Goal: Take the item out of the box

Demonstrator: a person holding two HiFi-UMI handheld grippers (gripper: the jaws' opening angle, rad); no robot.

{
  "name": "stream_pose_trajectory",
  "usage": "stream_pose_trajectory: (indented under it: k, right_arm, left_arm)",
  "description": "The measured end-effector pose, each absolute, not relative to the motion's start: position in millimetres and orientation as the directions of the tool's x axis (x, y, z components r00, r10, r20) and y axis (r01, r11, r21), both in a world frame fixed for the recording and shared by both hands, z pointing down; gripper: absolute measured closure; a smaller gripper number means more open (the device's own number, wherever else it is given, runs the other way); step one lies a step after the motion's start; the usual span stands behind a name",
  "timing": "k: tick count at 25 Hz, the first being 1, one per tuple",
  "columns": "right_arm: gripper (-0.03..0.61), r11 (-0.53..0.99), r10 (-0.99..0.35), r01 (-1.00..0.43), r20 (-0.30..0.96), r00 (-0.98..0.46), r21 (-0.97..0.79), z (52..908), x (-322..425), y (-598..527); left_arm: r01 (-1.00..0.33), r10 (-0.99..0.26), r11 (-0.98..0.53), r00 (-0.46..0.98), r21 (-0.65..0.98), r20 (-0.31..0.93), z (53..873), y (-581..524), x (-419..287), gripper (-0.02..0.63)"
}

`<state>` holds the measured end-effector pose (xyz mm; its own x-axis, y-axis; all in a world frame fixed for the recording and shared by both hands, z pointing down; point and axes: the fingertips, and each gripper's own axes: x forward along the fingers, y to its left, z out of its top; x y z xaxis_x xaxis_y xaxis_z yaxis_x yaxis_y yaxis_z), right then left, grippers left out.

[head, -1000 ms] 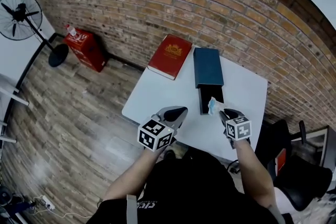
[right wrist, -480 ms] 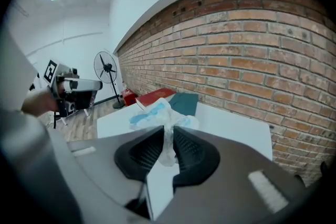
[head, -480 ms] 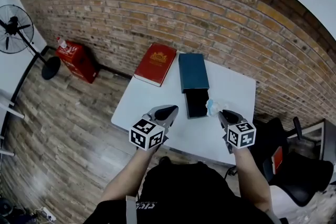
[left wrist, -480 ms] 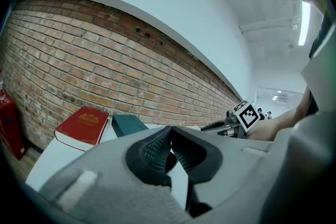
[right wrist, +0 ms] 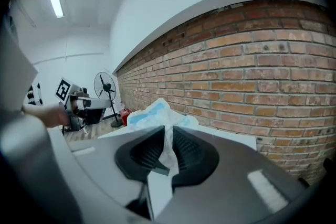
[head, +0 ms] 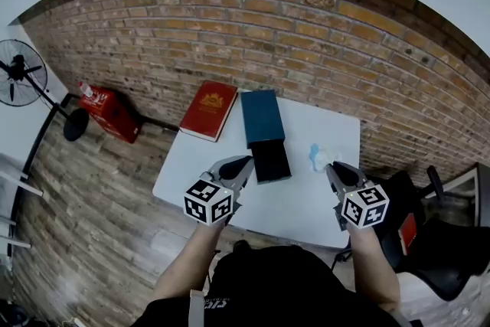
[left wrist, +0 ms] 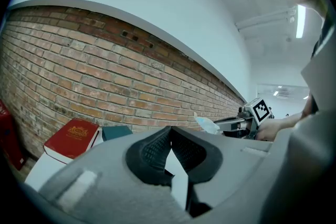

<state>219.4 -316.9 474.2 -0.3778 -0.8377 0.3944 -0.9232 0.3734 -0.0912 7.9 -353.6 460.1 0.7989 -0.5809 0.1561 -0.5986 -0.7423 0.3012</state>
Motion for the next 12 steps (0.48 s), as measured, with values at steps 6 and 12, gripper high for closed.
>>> stream_pose_trajectory:
  k: [6, 12]
  right_arm:
    - [0.537, 0.337, -0.877, -0.929, 0.307, -0.368, -0.152, 457.6, 254.7, -302.2]
    - [0.540, 0.322, -0.902, -0.931, 0.243, -0.357, -0.171, 442.0, 286.0, -285.2]
  left_arm:
    - [-0.605, -0.588, -0.748, 0.795, 0.272, 0.150, 444.9, -348.5, 32.1, 0.607]
    - [-0.608, -0.593, -0.751, 0.792, 0.258, 0.145, 433.8, -344.5, 51.8, 0.607]
